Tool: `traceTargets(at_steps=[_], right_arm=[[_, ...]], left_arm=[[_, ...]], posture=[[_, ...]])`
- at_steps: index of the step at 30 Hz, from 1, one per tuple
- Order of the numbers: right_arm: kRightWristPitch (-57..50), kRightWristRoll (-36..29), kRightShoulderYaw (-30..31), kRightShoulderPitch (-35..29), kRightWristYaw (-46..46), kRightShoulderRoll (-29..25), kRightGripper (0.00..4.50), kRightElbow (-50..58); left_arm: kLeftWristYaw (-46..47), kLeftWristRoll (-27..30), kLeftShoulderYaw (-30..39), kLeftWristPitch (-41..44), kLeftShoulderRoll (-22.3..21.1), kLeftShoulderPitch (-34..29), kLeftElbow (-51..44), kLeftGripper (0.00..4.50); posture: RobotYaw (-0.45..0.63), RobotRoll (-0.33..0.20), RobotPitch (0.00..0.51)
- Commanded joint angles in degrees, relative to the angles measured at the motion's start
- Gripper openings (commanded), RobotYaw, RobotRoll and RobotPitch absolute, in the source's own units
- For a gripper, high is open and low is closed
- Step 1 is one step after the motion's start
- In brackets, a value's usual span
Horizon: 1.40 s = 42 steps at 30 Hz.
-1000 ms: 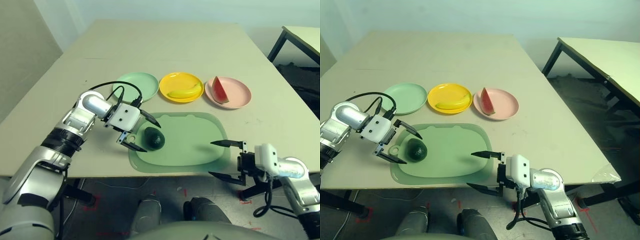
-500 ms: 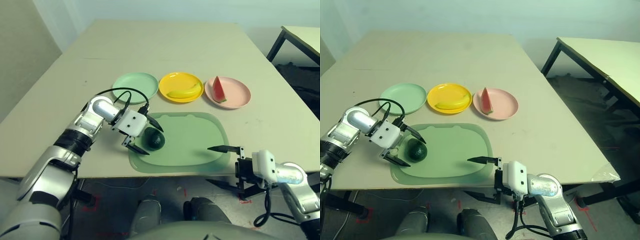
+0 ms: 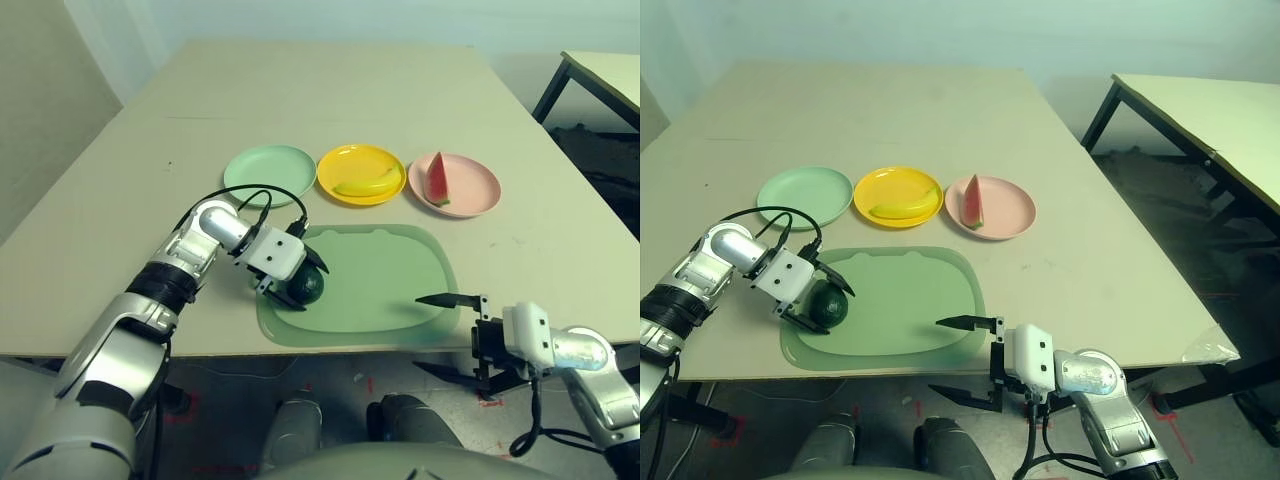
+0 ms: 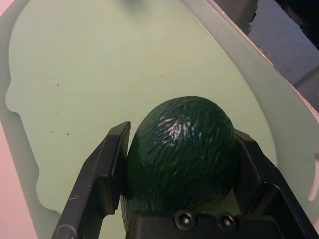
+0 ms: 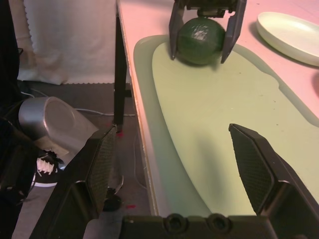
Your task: Place the fruits into color-matched plates.
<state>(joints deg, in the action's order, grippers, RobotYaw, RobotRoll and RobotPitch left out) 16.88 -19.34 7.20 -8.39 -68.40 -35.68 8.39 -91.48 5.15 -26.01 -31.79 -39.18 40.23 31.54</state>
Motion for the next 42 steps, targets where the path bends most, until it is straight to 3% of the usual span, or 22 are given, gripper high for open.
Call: traceTargets(at_steps=[1, 5, 10, 17, 22, 26, 31, 42], right_arm=[[0.31, 0.79, 0.28, -0.11, 0.33, -0.66, 4.50, 0.17], [0.01, 0.24, -0.07, 0.34, 1.64, -0.06, 4.50, -0.26], [-1.91, -0.87, -0.81, 1.00, 5.61, 2.10, 4.50, 0.42], [-6.93, -1.16, -3.40, 1.59, 17.46, 8.68, 4.50, 1.44], [-10.46, 1.59, -5.05, 1.13, 26.01, 11.61, 4.50, 1.31], [-11.31, 2.27, -5.03, -0.21, 28.31, 12.20, 4.50, 2.46], [-11.66, 2.90, -4.65, -2.58, 29.68, 12.30, 4.50, 4.58], [-12.86, 3.05, -4.93, -4.71, 30.75, 11.75, 4.50, 6.90]], left_arm=[[-0.68, -0.59, 0.71, 0.38, 0.14, -0.34, 0.37, 3.28], [-0.81, 0.13, 2.16, 1.25, -0.65, 0.36, 0.33, 3.28], [2.54, -2.08, 5.85, 0.10, -2.02, 7.03, 7.84, 3.28], [16.86, -13.52, 6.32, -5.57, -3.65, 18.81, 27.76, 3.27], [30.79, -21.43, 5.23, -5.88, -2.35, 23.61, 37.01, 3.27], [42.83, -28.53, 2.50, -4.54, -1.09, 25.52, 41.38, 3.27], [53.25, -33.49, 0.94, -0.27, 1.81, 26.67, 44.66, 3.27], [58.53, -37.54, 0.19, 4.94, 5.82, 25.68, 46.74, 3.27]], posture=[[0.03, 0.000, 0.054], [0.03, 0.000, 0.054], [0.05, 0.000, 0.061], [0.04, 0.000, 0.066], [0.02, 0.000, 0.070], [0.00, 0.000, 0.073], [-0.02, 0.000, 0.079], [-0.06, 0.000, 0.089]])
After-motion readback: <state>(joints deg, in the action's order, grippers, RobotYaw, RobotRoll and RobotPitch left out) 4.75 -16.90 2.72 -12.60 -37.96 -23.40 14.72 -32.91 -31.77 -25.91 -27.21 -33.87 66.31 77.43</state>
